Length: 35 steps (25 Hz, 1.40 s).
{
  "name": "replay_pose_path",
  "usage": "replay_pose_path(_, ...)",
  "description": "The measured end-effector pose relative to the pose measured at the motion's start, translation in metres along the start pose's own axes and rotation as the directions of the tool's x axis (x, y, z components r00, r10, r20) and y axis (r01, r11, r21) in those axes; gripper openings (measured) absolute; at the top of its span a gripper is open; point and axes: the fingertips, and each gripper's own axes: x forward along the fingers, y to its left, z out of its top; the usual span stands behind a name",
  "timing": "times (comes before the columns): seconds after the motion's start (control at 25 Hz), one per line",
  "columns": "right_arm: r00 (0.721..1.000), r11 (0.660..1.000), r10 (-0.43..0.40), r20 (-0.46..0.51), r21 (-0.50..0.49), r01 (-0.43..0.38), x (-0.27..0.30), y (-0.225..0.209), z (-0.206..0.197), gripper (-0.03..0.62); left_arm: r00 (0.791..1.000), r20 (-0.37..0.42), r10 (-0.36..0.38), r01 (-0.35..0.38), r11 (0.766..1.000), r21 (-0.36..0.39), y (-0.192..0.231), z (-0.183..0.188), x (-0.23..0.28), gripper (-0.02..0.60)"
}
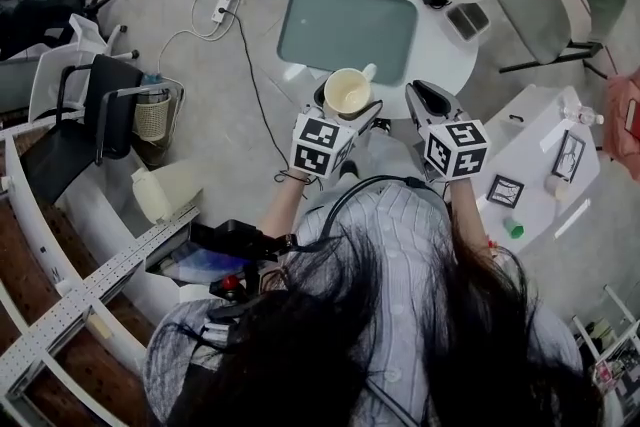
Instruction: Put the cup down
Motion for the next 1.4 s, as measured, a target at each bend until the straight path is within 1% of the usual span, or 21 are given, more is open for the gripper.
replay_pose_path(0.16, 0.999, 0.999, -0.019, -0.035, 0.033, 0.020, 0.002, -0.020, -0.010, 0.065, 1.000, -0.020, -0.018, 0.019, 0.999, 0.034, 0.004, 0.006, 0.026, 0.454)
replay_pose_path(0.36, 0.998, 0.997, -0.031, -0.050, 0.070, 0.035, 0.010, -0.038, -0.015, 0.066, 0.998, -0.048, -0.040, 0.044, 0.995, 0.088, 0.009, 0.011, 0.054, 0.454)
replay_pose_path(0.68, 0.997, 0.994, -0.054, -0.055, 0.093, 0.059, 0.012, -0.057, -0.013, 0.066, 0.994, -0.083, -0.072, 0.083, 0.987, 0.134, 0.002, -0.001, 0.096, 0.454)
replay_pose_path(0.84, 0.996, 0.991, -0.069, -0.055, 0.111, 0.074, 0.009, -0.066, -0.016, 0.064, 0.993, -0.095, -0.066, 0.079, 0.986, 0.149, 0.003, -0.017, 0.121, 0.454)
replay_pose_path(1.04, 0.993, 0.986, -0.093, -0.068, 0.136, 0.101, 0.001, -0.082, -0.026, 0.065, 0.994, -0.100, -0.049, 0.064, 0.986, 0.153, 0.003, -0.029, 0.151, 0.454)
replay_pose_path(1.2, 0.991, 0.983, -0.108, -0.077, 0.144, 0.118, -0.005, -0.082, -0.030, 0.066, 0.995, -0.101, -0.026, 0.043, 0.986, 0.160, 0.009, -0.038, 0.160, 0.454)
replay_pose_path(1.32, 0.990, 0.981, -0.116, -0.078, 0.148, 0.127, -0.007, -0.082, -0.030, 0.066, 0.996, -0.085, -0.015, 0.028, 0.989, 0.145, 0.012, -0.044, 0.161, 0.454)
replay_pose_path(1.4, 0.990, 0.980, -0.123, -0.075, 0.150, 0.133, -0.008, -0.082, -0.029, 0.065, 0.997, -0.074, -0.001, 0.012, 0.989, 0.149, 0.015, -0.048, 0.161, 0.454)
